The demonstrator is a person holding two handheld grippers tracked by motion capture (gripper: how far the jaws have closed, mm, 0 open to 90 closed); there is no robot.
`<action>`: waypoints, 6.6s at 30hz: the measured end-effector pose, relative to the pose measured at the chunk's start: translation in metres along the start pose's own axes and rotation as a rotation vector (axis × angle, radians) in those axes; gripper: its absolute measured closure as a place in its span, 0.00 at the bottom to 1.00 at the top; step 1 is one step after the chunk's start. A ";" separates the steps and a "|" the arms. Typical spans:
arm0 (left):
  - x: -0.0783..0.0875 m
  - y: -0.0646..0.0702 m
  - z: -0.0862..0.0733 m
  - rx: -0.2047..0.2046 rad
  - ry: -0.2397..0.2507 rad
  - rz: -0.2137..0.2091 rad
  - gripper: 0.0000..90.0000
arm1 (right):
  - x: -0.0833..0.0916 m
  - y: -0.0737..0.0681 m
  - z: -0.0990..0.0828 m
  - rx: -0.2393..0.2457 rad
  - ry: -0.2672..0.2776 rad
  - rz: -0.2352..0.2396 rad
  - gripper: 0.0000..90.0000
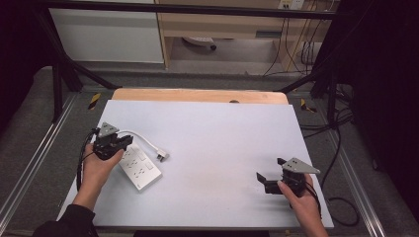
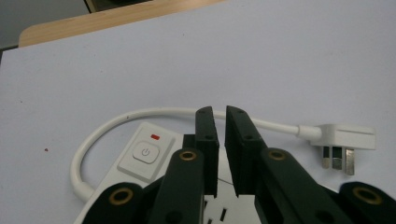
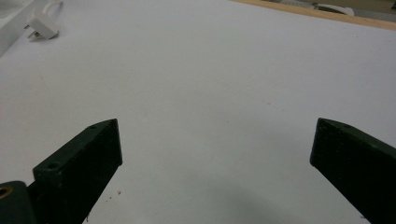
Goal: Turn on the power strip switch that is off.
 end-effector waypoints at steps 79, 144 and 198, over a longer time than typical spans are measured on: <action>-0.017 -0.004 -0.030 0.047 -0.022 -0.002 1.00 | -0.002 -0.003 -0.001 0.002 -0.010 0.010 0.03; -0.030 0.006 0.011 0.088 0.113 -0.025 0.70 | -0.002 0.000 -0.002 -0.007 -0.011 0.012 0.03; 0.046 0.027 0.031 0.095 0.207 -0.065 0.07 | -0.002 -0.001 -0.002 -0.012 -0.010 0.010 0.03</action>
Point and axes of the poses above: each handheld gripper's, and its own axes: x roughly backward along the jaws, z roughly out of its top, y roughly to its right, the point moved 9 cm from there along -x, roughly forward along the jaws, and after that the axes turned 11 degrees about y, right-handed, at the moved point
